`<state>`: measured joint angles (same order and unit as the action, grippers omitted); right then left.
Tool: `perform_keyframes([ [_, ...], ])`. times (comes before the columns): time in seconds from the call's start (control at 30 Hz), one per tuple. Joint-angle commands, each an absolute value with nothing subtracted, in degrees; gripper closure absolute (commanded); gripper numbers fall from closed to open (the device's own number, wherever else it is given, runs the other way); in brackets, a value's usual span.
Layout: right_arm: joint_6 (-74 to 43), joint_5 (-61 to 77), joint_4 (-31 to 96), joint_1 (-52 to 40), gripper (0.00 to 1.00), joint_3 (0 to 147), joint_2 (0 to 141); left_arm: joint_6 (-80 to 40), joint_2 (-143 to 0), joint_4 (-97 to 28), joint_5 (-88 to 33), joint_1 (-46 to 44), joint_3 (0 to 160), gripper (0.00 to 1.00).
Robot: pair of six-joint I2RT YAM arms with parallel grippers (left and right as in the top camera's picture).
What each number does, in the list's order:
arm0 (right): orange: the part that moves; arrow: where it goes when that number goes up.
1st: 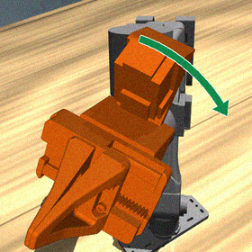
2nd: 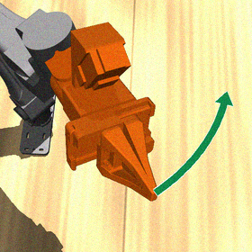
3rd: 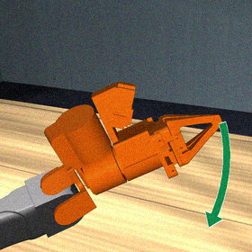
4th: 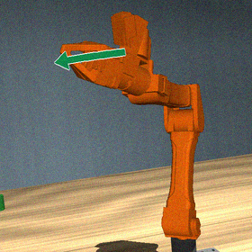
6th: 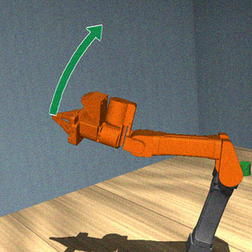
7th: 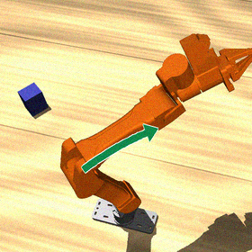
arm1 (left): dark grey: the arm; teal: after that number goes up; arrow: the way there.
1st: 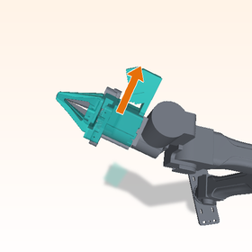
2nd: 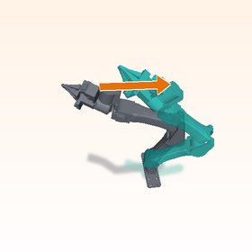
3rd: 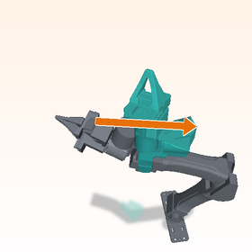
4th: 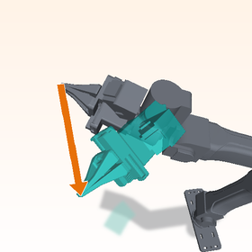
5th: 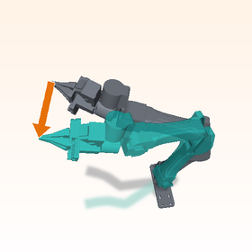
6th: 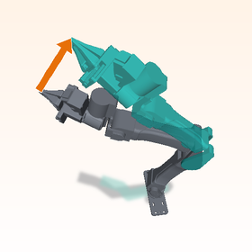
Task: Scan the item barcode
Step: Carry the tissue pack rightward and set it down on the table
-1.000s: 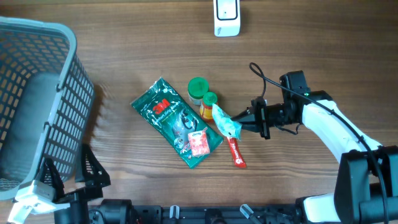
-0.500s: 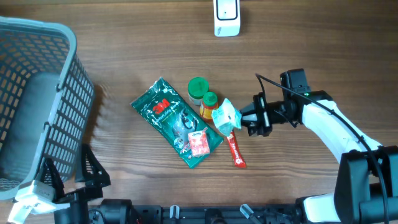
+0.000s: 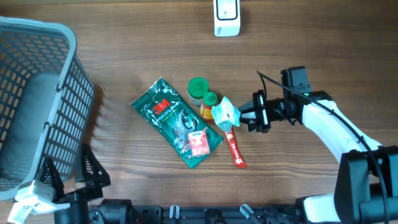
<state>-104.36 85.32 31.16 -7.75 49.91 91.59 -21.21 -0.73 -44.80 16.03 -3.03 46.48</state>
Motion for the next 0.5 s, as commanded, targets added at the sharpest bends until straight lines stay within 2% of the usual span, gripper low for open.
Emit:
perform_keyframes([
  [0.0,-96.68,88.92,26.96,-7.62,0.96,49.50,90.41,-21.47,-0.27,-44.73,16.58,-3.31,46.39,0.00],
  [0.03,-92.82,93.03,26.50,-7.62,0.96,49.50,90.41,-21.45,-0.27,-44.73,16.58,-3.33,46.39,0.00],
  [0.17,-94.48,93.03,26.37,-7.11,0.96,49.50,90.26,-21.45,-0.27,-44.73,16.58,-3.31,46.39,0.00],
  [0.47,-52.18,93.03,24.03,-7.09,0.96,49.50,90.08,-21.47,-0.27,-44.73,16.58,-3.31,46.39,0.00],
])
